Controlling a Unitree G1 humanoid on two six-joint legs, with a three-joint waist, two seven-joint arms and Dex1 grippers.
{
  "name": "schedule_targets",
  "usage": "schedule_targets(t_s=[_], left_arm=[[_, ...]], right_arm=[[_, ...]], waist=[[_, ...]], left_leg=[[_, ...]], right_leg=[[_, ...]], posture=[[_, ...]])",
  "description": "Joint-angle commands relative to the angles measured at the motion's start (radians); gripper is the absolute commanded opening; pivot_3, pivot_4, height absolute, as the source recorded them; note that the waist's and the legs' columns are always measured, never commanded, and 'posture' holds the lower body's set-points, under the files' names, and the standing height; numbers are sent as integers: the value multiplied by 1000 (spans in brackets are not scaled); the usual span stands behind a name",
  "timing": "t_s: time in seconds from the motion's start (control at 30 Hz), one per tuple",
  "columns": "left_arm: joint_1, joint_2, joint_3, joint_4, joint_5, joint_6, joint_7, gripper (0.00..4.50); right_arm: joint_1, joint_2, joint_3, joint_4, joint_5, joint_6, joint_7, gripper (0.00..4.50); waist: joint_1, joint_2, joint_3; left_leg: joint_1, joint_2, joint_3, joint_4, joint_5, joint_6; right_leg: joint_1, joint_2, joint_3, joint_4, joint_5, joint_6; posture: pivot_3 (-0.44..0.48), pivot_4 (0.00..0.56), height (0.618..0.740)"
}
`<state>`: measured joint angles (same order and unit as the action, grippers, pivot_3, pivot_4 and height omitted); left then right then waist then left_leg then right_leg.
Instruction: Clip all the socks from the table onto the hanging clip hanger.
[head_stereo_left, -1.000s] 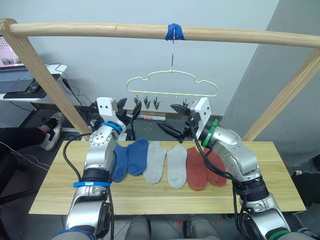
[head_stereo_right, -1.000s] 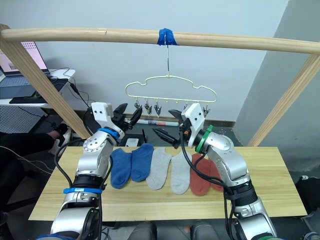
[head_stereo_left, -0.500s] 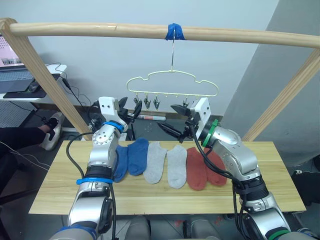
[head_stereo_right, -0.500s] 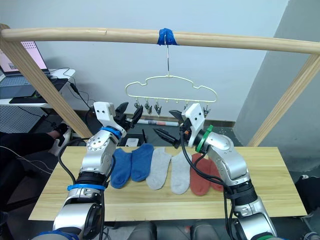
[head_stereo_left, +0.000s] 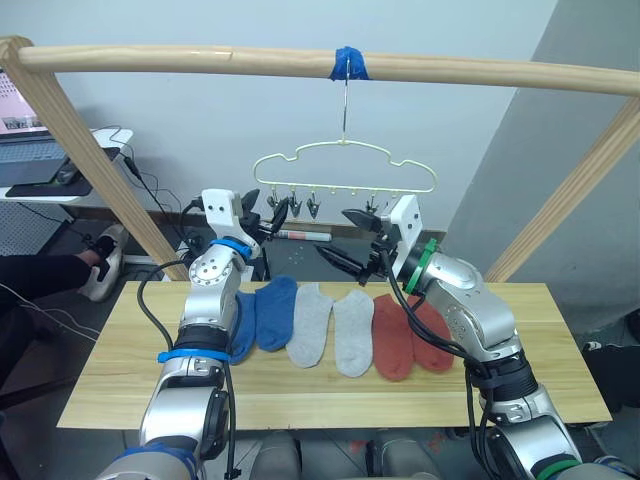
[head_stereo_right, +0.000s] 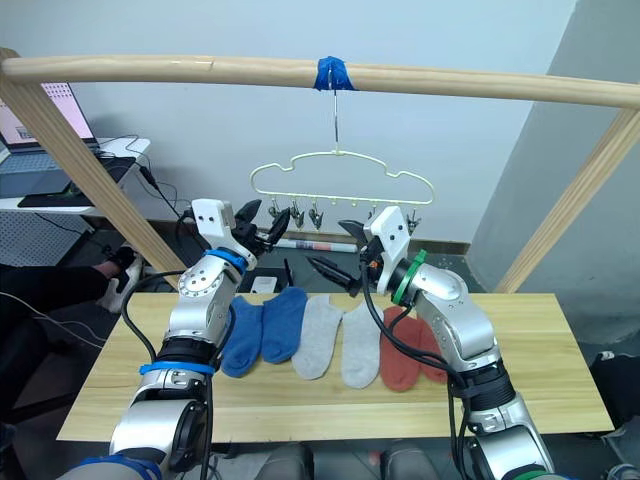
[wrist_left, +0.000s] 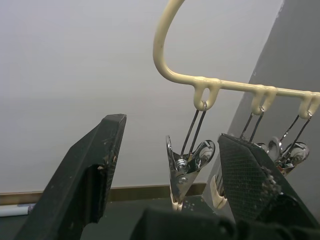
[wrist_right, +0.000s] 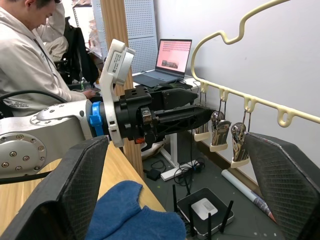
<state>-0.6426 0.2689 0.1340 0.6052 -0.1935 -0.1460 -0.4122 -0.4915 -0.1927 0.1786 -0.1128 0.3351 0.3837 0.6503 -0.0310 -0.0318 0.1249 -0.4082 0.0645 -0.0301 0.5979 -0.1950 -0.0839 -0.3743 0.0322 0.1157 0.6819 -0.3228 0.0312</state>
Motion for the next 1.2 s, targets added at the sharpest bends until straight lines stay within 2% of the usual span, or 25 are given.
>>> schedule_targets(t_s=[0.03, 0.07, 0.17, 0.4, 0.53, 0.7, 0.97, 1.13, 1.2], left_arm=[[-31, -3, 2, -4, 6, -35, -2, 3292], [-31, -3, 2, -5, 4, -37, -5, 3292], [-29, -3, -1, -4, 3, -46, -15, 2743], [-39, -8, 1, -8, -3, -57, -23, 706], [-39, -6, 1, -14, 0, -61, -22, 102], [-25, 8, 1, -32, 12, -51, -10, 12], [36, 51, -7, -173, -20, 107, -59, 12], [60, 81, 11, -281, -72, 244, -86, 12], [73, 99, 8, -318, -81, 283, -100, 12]], right_arm=[[-26, -2, -20, -29, 10, -13, 5, 4500], [-26, -3, -20, -30, 10, -12, 5, 4500], [-25, -4, -18, -31, 11, -10, 7, 4500], [-19, -5, -18, -40, 15, -3, 6, 4500], [-18, -4, -20, -40, 18, 1, 4, 4500], [5, -23, -20, -30, -3, 1, -2, 4500], [196, -192, -80, 42, -132, 36, -105, 4500], [254, -255, -127, 185, -188, 2, -146, 4500], [225, -253, -127, 314, -221, -23, -165, 4500]], waist=[[0, 0, 0], [0, 0, 0], [0, 0, 0], [0, 0, 0], [0, 0, 0], [0, 0, 0], [5, 0, 0], [-2, 3, 4], [-5, 4, 5]], left_leg=[[0, 0, 0, 0, 0, 0], [0, 0, 0, 0, 0, 0], [0, 0, -1, 0, 0, 0], [-1, 0, -1, 0, 0, 0], [-1, 0, -1, 1, 0, 0], [-1, 0, -2, 1, 0, 0], [-1, 0, -2, 1, 0, 0], [-1, 0, -2, 2, 0, 0], [0, 0, -1, 2, 0, 0]], right_leg=[[0, 0, 0, 0, 0, 0], [0, 0, 0, 0, 0, 0], [0, 0, -1, 0, 0, 0], [0, 0, -1, 0, 0, 0], [0, 0, -1, 0, 0, 0], [0, 0, -1, 0, 0, 0], [0, 0, -2, 0, 0, 0], [0, 0, -1, 1, 0, 0], [1, 0, -1, 1, -1, 1]], posture=[[11, 115, 740], [9, 115, 740], [9, 115, 740], [8, 114, 740], [10, 117, 740], [17, 120, 740], [41, 138, 740], [34, 147, 740], [30, 150, 740]])
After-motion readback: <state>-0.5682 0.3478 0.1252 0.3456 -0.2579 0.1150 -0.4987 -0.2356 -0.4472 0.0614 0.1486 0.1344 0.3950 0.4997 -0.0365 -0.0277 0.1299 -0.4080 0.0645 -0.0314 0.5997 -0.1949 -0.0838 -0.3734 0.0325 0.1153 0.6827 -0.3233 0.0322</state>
